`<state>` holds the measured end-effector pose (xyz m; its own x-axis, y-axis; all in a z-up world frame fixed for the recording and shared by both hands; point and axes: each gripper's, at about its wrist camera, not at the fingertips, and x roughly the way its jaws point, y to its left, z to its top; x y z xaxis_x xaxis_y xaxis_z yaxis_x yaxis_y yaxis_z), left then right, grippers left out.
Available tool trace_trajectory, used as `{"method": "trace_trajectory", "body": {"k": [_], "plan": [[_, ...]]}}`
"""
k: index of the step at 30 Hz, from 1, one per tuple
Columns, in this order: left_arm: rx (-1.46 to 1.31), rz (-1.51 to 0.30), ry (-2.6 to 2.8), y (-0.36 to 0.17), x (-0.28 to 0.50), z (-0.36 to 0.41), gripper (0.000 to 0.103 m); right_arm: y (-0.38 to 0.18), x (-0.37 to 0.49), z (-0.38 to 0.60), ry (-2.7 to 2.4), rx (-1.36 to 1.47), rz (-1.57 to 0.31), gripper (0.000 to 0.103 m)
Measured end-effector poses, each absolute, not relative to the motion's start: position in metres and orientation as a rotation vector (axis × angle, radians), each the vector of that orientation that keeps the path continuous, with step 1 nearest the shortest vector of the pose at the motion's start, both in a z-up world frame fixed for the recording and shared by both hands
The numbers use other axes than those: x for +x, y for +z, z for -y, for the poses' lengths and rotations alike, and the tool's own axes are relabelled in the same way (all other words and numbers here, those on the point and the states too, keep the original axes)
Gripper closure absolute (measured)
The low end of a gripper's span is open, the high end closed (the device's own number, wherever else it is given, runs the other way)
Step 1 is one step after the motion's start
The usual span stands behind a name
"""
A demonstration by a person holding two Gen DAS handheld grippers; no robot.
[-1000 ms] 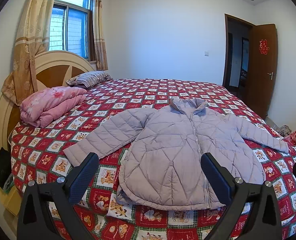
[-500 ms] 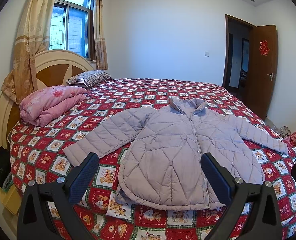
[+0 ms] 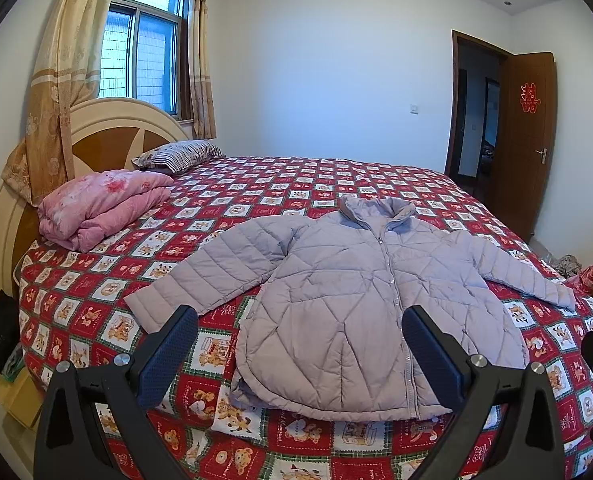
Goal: Fold large clothes
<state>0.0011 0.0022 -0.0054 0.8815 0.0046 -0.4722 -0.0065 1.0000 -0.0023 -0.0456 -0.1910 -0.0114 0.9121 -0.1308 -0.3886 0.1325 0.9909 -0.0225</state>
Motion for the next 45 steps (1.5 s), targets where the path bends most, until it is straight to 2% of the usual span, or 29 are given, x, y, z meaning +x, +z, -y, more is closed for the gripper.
{"method": "trace_trajectory", "body": {"k": [37,45], "plan": [[-0.012,-0.5,0.007,-0.009,0.004,-0.007,0.001,-0.017,-0.044,0.193,-0.126,0.008,-0.41,0.0],[-0.008,-0.56,0.007,-0.039,0.05,-0.012,0.001,-0.047,-0.006,0.227,-0.11,0.063,-0.485,0.0]]}}
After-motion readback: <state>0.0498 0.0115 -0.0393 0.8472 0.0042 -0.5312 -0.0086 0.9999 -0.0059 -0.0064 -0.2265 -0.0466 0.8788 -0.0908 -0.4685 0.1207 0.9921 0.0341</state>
